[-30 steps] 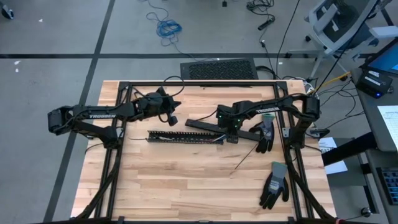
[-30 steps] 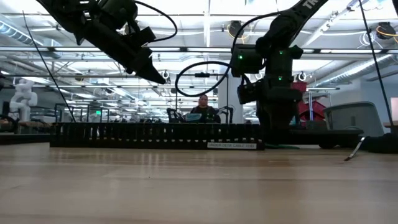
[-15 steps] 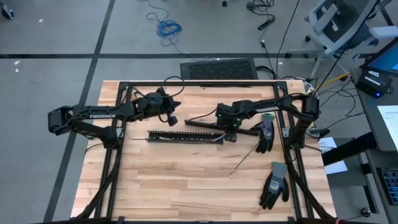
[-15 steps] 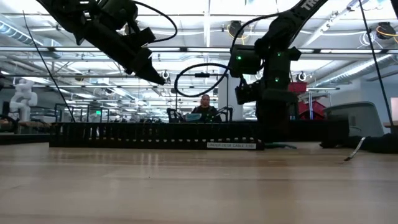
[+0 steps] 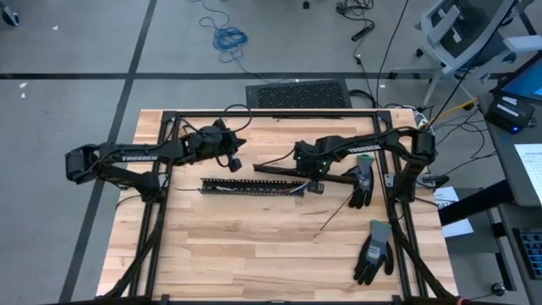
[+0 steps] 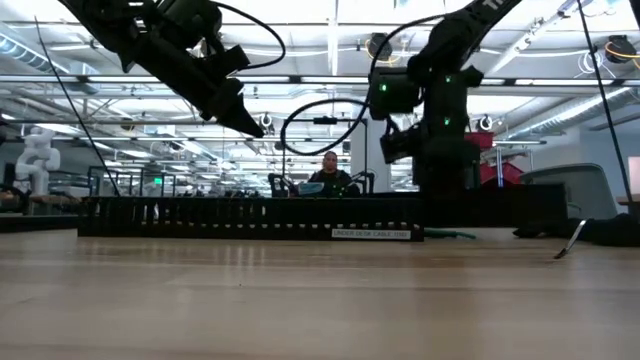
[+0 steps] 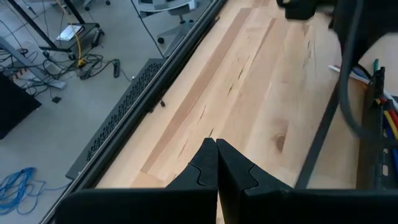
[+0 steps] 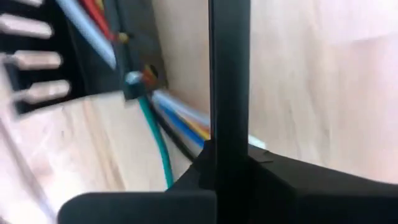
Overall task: Ziptie cables
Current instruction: Close the black cable duct cover
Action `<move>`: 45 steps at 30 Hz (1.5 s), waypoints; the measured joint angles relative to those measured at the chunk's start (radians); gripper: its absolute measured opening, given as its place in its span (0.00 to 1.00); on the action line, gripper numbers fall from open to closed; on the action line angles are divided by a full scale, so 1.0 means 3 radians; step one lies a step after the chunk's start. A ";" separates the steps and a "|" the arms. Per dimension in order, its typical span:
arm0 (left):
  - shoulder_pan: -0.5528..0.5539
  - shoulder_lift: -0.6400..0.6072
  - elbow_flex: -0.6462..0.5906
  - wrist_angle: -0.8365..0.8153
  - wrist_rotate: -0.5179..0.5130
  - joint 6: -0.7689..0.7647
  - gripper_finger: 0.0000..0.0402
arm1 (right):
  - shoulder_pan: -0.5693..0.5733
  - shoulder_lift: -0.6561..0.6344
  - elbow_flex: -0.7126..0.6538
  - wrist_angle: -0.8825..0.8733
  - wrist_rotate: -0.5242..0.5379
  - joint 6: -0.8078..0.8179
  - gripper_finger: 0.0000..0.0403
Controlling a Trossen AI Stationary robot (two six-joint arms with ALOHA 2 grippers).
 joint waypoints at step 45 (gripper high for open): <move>0.0174 0.0000 0.0001 -0.0009 0.0000 0.0006 0.00 | -0.0279 0.0140 0.0324 -0.0007 0.0606 -0.0480 0.67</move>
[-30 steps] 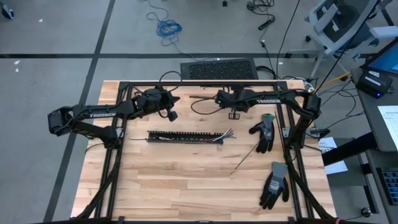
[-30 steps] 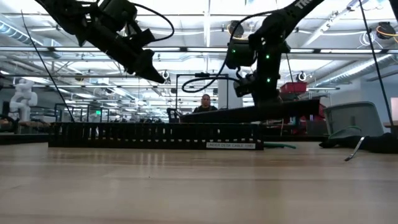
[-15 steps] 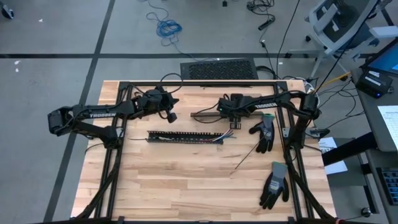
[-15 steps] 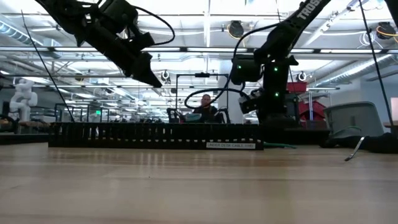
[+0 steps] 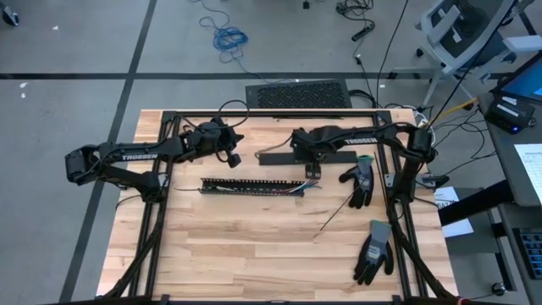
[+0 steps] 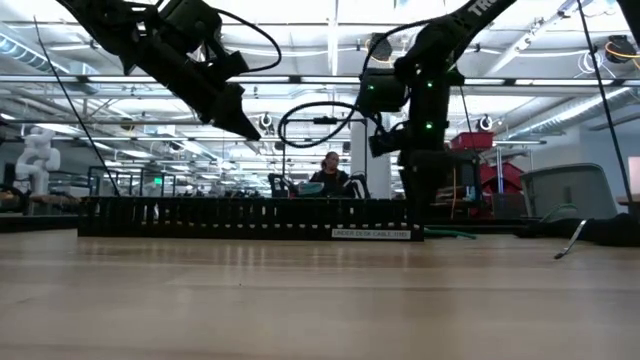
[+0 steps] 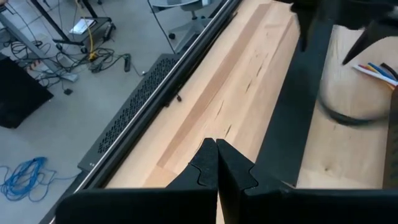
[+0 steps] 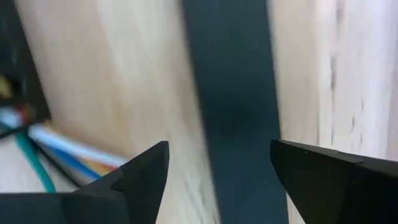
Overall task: Ziptie cables
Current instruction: Close the black cable duct cover
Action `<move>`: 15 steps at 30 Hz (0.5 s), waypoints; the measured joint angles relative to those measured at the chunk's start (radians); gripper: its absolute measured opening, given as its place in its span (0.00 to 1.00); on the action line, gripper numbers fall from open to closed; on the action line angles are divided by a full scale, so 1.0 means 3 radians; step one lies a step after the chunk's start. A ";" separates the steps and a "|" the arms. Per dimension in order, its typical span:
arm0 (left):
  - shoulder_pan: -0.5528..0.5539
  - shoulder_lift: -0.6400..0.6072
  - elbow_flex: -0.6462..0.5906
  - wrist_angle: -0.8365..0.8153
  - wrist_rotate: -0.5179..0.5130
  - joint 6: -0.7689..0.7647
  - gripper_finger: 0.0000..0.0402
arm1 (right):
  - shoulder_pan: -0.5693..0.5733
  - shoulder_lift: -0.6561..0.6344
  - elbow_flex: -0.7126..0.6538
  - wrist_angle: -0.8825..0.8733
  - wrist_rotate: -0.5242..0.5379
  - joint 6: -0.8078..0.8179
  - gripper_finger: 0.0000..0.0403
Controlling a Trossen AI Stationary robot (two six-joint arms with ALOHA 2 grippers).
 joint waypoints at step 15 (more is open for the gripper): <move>0.0001 0.0000 -0.0001 -0.0122 0.0001 -0.0006 0.00 | -0.0025 0.0178 0.0037 0.0811 -0.0305 0.0122 0.77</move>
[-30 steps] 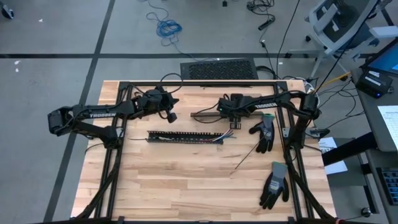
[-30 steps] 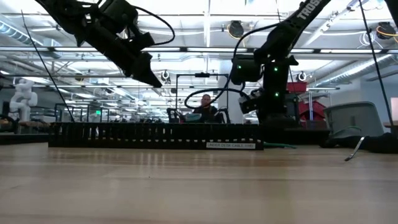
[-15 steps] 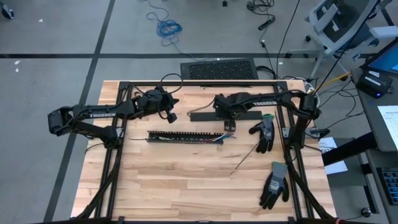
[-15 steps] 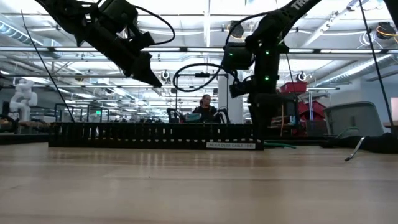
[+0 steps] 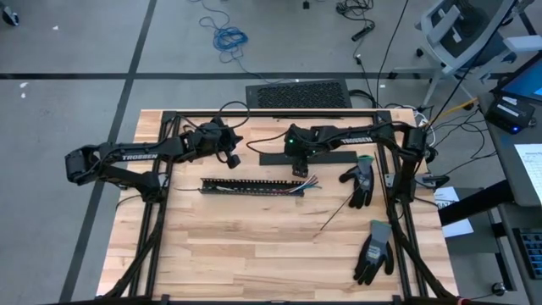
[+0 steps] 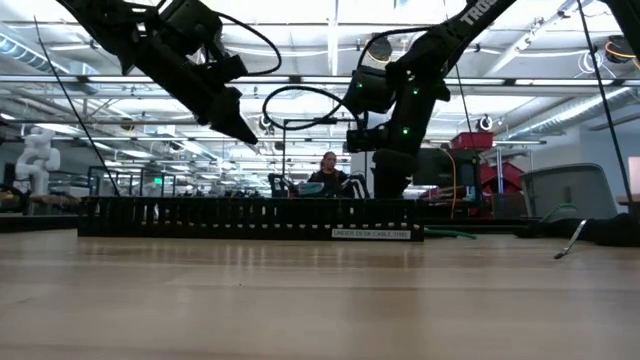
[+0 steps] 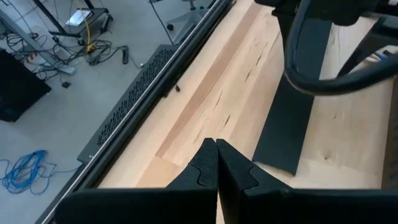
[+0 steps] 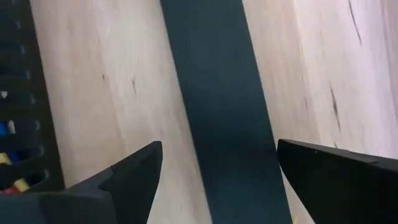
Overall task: Ziptie cables
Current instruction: Close the black cable duct cover
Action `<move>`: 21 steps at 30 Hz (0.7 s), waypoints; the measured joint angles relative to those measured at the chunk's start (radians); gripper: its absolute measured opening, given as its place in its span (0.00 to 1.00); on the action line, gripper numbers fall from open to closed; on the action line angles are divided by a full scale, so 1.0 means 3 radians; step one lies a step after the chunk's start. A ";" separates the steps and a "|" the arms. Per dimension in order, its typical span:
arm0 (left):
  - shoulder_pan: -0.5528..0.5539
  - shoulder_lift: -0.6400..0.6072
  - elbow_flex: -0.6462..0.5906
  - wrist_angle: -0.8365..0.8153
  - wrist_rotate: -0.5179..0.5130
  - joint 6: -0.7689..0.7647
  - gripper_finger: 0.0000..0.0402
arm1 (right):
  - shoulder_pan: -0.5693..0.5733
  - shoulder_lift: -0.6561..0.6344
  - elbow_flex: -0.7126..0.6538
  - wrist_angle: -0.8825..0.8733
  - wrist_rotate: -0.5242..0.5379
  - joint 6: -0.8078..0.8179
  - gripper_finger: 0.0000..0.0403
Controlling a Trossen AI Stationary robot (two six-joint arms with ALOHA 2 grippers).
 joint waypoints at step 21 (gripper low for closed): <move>-0.0001 0.0000 0.0000 -0.0082 0.0000 -0.0264 0.00 | -0.0046 0.0233 0.0471 -0.0085 0.0017 -0.0717 0.77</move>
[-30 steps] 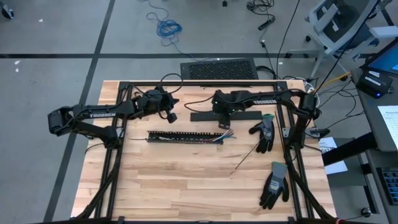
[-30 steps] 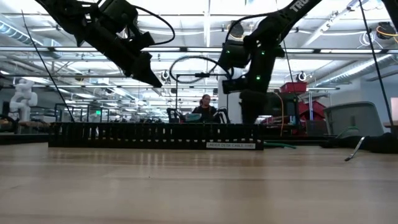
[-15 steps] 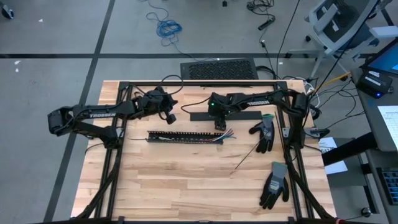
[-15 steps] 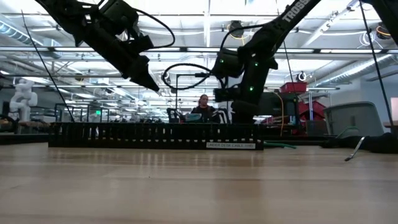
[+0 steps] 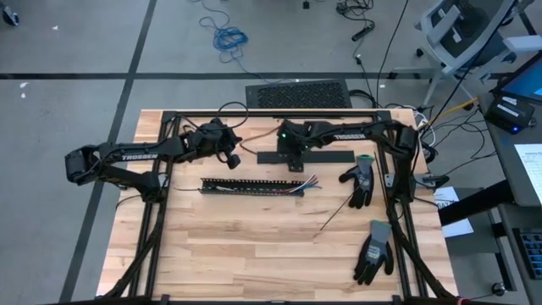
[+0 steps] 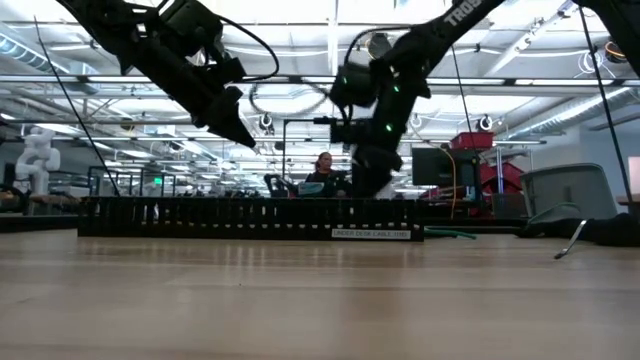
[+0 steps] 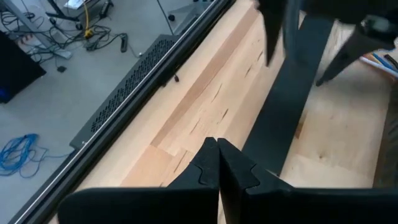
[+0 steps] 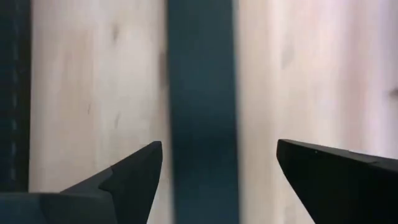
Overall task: Ziptie cables
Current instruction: Close the black cable duct cover
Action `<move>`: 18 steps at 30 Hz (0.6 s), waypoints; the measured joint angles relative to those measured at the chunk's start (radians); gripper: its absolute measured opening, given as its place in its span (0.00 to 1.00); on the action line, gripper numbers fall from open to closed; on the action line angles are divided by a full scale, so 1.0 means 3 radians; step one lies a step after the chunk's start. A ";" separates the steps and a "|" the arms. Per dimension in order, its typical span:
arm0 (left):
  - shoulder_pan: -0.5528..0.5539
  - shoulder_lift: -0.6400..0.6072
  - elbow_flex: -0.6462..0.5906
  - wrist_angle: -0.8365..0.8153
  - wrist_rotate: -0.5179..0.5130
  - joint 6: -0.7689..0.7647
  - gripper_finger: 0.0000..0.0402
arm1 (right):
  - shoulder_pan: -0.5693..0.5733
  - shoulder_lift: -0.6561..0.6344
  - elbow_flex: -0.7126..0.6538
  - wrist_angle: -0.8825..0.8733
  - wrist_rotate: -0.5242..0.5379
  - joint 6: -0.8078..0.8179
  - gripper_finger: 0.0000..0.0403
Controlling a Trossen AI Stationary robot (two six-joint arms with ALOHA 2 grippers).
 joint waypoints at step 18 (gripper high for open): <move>-0.0024 0.0000 0.0000 -0.0006 0.0001 -0.0259 0.00 | -0.0147 0.0400 0.0078 0.0189 -0.0579 0.0113 0.77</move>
